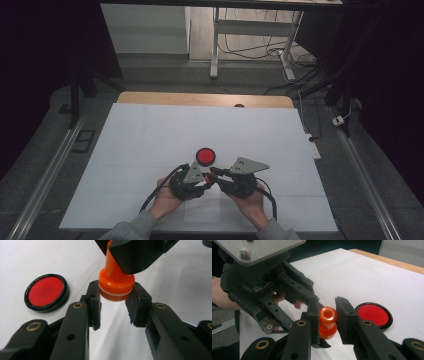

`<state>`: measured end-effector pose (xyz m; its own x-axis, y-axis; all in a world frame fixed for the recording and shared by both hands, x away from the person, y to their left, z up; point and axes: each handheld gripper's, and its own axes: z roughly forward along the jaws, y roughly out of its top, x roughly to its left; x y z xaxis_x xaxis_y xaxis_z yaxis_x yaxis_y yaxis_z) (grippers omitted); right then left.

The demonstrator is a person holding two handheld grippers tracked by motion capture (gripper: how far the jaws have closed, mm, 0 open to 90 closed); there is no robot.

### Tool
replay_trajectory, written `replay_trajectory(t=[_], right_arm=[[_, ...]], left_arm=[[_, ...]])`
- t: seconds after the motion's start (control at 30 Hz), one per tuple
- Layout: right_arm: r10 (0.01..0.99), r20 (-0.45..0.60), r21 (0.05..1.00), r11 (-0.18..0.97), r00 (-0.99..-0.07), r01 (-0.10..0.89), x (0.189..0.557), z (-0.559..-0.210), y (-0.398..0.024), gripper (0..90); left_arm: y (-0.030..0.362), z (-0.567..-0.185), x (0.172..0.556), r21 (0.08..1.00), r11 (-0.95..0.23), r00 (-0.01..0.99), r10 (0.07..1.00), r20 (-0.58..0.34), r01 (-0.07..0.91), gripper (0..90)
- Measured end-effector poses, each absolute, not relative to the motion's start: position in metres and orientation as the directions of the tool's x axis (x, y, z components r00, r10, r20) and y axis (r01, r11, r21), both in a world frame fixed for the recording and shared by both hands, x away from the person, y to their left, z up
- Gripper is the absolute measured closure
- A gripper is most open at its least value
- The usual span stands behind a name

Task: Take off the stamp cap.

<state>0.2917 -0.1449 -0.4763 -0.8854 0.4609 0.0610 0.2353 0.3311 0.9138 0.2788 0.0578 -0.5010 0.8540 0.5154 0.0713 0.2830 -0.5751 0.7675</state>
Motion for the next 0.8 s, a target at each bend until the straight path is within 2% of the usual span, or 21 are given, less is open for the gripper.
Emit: replay_trajectory(t=[0.1, 0.17, 0.23, 0.27, 0.8], right_arm=[[0.459, 0.066, 0.914, 0.330, -0.886, 0.239, 0.292, -0.477, -0.145, 72.6], [0.480, 0.058, 0.926, 0.301, -0.875, 0.227, 0.291, -0.474, -0.147, 72.7], [0.491, 0.077, 0.940, 0.254, -0.868, 0.228, 0.294, -0.465, -0.155, 72.7], [0.494, 0.075, 0.942, 0.249, -0.866, 0.223, 0.294, -0.461, -0.159, 72.7], [0.489, 0.080, 0.942, 0.247, -0.869, 0.226, 0.296, -0.461, -0.165, 72.6]], left_arm=[[0.058, -0.501, 0.279, 0.764, -0.579, 0.858, 0.510, 0.067, 0.285, 65.7], [0.053, -0.508, 0.279, 0.690, -0.669, 0.863, 0.489, 0.128, 0.276, 65.6], [0.054, -0.517, 0.280, 0.701, -0.640, 0.869, 0.492, 0.059, 0.314, 65.6], [0.053, -0.518, 0.281, 0.706, -0.632, 0.866, 0.497, 0.053, 0.320, 65.6], [0.066, -0.506, 0.280, 0.766, -0.561, 0.852, 0.522, 0.036, 0.312, 65.4]])
